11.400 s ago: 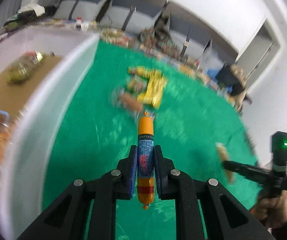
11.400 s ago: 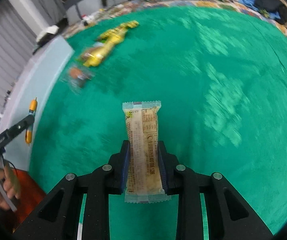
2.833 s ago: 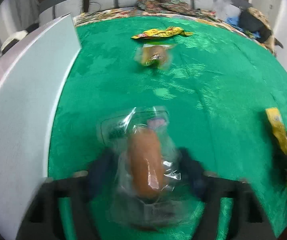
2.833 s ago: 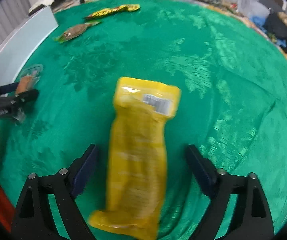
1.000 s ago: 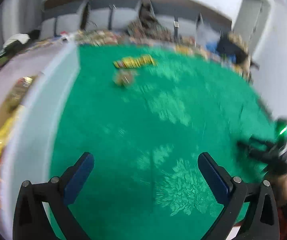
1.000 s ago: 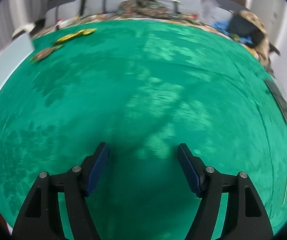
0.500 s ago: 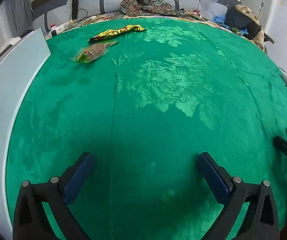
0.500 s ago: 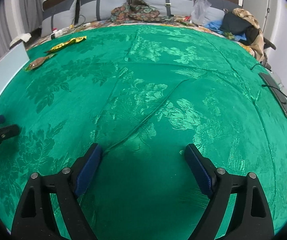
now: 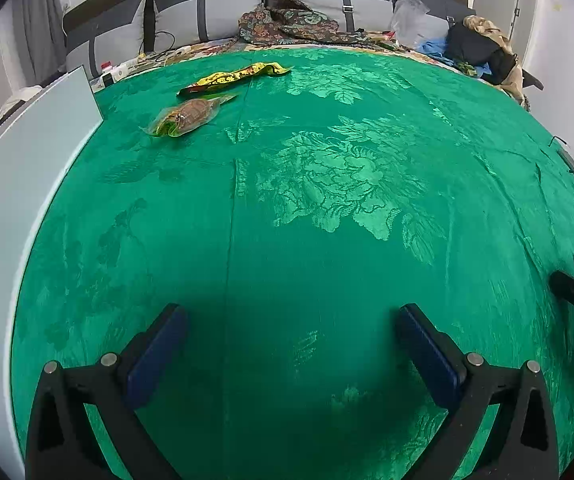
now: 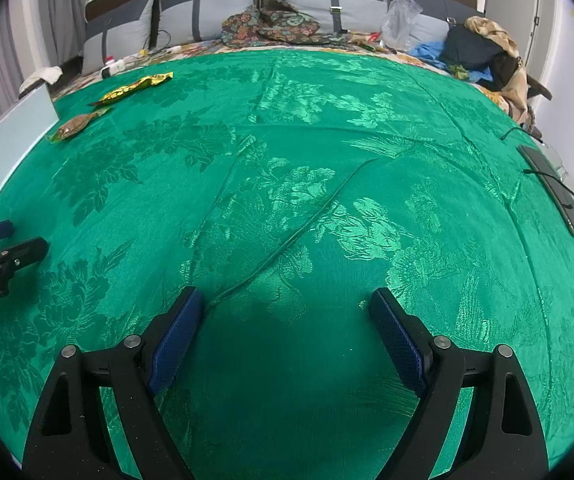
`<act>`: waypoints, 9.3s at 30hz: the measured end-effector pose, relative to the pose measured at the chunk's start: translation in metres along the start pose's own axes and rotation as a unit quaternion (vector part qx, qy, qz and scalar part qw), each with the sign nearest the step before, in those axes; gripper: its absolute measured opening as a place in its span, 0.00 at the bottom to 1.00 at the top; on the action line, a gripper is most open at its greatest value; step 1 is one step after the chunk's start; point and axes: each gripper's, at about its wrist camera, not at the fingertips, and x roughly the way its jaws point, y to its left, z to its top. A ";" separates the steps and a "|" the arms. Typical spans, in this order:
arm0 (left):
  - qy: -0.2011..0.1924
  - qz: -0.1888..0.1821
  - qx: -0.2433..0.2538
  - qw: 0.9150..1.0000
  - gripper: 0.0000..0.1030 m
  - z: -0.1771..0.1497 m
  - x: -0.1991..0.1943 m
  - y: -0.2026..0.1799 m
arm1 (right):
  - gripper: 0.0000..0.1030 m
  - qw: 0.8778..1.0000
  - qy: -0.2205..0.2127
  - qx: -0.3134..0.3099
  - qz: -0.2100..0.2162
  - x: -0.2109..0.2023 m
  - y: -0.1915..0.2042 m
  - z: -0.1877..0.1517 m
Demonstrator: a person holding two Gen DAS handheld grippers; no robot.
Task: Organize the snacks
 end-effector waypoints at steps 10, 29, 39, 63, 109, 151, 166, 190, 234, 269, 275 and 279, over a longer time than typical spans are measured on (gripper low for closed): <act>-0.002 0.001 -0.001 1.000 1.00 -0.002 -0.001 -0.001 | 0.86 1.000 0.000 0.000 0.000 0.000 0.000 0.000; 0.082 -0.007 0.065 0.994 1.00 0.083 0.019 0.048 | 0.86 1.000 0.000 0.000 0.000 0.001 -0.001 0.000; 0.097 0.011 -0.008 0.995 0.96 0.180 0.091 0.104 | 0.87 1.000 0.000 0.000 0.000 0.001 -0.001 0.000; 0.037 0.004 -0.009 0.999 0.56 0.026 0.005 0.107 | 0.87 1.000 0.000 0.000 0.000 0.001 -0.001 0.000; -0.009 0.047 -0.061 0.997 1.00 0.032 0.027 0.132 | 0.88 0.954 0.147 0.166 0.200 0.212 0.180 0.297; -0.009 0.048 -0.061 0.997 1.00 0.030 0.025 0.132 | 0.88 0.995 -0.005 -0.056 0.086 0.013 -0.001 0.015; -0.009 0.049 -0.067 0.997 1.00 0.055 0.043 0.138 | 0.95 0.998 0.000 -0.031 0.056 0.067 -0.008 0.080; -0.008 0.049 -0.066 0.997 1.00 0.054 0.040 0.138 | 0.97 0.997 0.007 -0.058 0.045 0.082 0.003 0.095; -0.008 0.049 -0.066 0.997 1.00 0.055 0.040 0.138 | 0.97 0.997 0.007 -0.058 0.045 0.082 0.003 0.095; -0.008 0.049 -0.066 0.997 1.00 0.055 0.040 0.138 | 0.97 0.997 0.006 -0.058 0.045 0.082 0.004 0.095; -0.008 0.049 -0.066 0.997 1.00 0.055 0.040 0.138 | 0.97 0.997 0.006 -0.058 0.045 0.082 0.004 0.095; -0.007 0.049 -0.066 0.997 1.00 0.055 0.040 0.138 | 0.97 0.997 0.006 -0.058 0.045 0.082 0.004 0.095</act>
